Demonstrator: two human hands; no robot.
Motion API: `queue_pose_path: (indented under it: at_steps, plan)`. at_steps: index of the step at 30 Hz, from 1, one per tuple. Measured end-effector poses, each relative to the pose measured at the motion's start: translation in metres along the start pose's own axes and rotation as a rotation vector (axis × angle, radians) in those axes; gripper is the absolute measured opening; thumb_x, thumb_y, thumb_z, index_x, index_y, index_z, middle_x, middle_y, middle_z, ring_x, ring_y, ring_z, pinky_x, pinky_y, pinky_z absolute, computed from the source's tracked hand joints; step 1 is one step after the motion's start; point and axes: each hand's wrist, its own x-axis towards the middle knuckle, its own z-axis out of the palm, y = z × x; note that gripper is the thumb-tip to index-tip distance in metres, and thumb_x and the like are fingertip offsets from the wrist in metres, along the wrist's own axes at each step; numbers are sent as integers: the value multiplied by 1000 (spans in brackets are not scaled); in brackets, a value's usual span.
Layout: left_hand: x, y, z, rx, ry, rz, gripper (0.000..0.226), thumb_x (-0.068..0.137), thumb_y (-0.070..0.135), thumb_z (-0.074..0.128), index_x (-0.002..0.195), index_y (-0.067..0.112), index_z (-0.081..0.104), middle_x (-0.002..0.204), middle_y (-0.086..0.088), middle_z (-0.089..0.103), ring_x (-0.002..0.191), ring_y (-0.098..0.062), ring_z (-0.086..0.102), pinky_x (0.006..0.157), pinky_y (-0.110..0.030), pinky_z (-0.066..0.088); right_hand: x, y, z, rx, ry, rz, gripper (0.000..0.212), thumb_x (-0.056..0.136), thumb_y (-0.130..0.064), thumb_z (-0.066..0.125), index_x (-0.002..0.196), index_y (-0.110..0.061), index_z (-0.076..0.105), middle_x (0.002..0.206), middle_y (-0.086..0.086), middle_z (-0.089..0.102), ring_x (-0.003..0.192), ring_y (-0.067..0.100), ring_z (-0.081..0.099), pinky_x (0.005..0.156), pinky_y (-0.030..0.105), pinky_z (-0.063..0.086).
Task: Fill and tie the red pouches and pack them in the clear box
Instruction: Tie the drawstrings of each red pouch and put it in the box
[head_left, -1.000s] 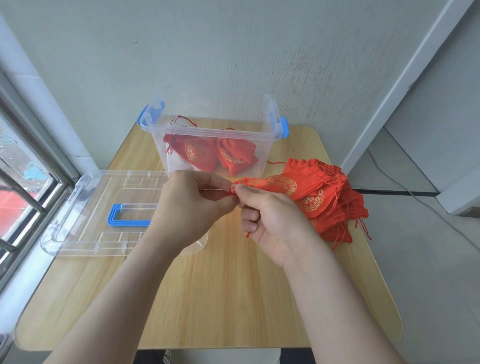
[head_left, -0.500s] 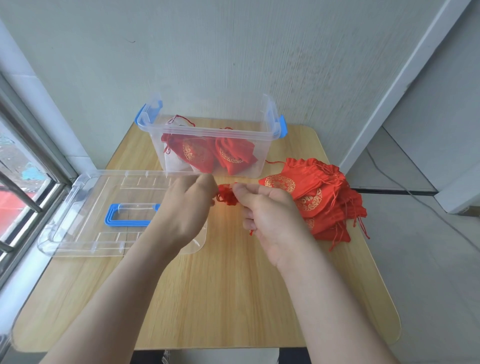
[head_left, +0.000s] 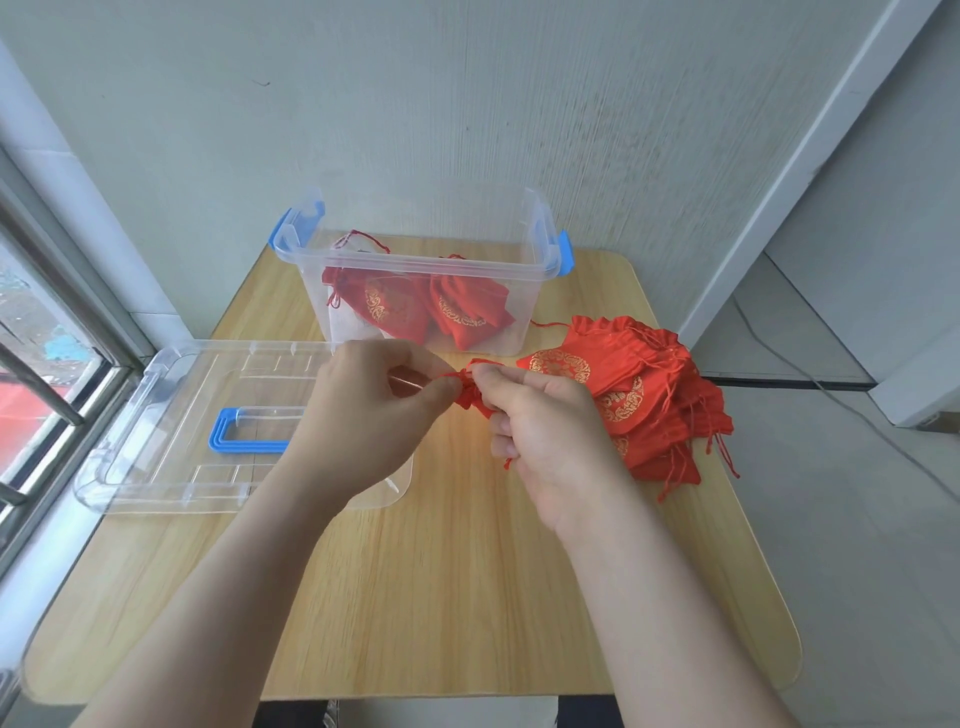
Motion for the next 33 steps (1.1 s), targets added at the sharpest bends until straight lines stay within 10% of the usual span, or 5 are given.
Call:
queue_pose_path:
  at_steps: [10, 23, 33]
  plan:
    - [5, 6, -1, -295, 11, -259, 33, 101, 22, 41, 79, 6, 61, 70, -3, 66, 69, -21, 62, 84, -55, 61, -9, -5, 4, -158, -64, -79, 9, 98, -30, 76, 97, -23, 82, 63, -23, 67, 62, -6, 60, 72, 21, 44]
    - [2, -5, 2, 170, -60, -49, 28, 102, 12, 41, 104, 24, 67, 84, 11, 67, 74, -1, 62, 62, -18, 43, -9, 0, 4, -540, -84, -236, 13, 97, -24, 70, 91, -24, 81, 88, -18, 76, 81, -7, 66, 62, 8, 47]
    - [2, -17, 2, 387, -246, -7, 33, 96, 8, 53, 90, 26, 80, 49, 19, 60, 52, -3, 56, 51, -10, 40, -5, 9, 1, -797, -92, -236, 18, 95, -16, 67, 87, -28, 78, 79, -15, 75, 77, 0, 70, 59, 9, 50]
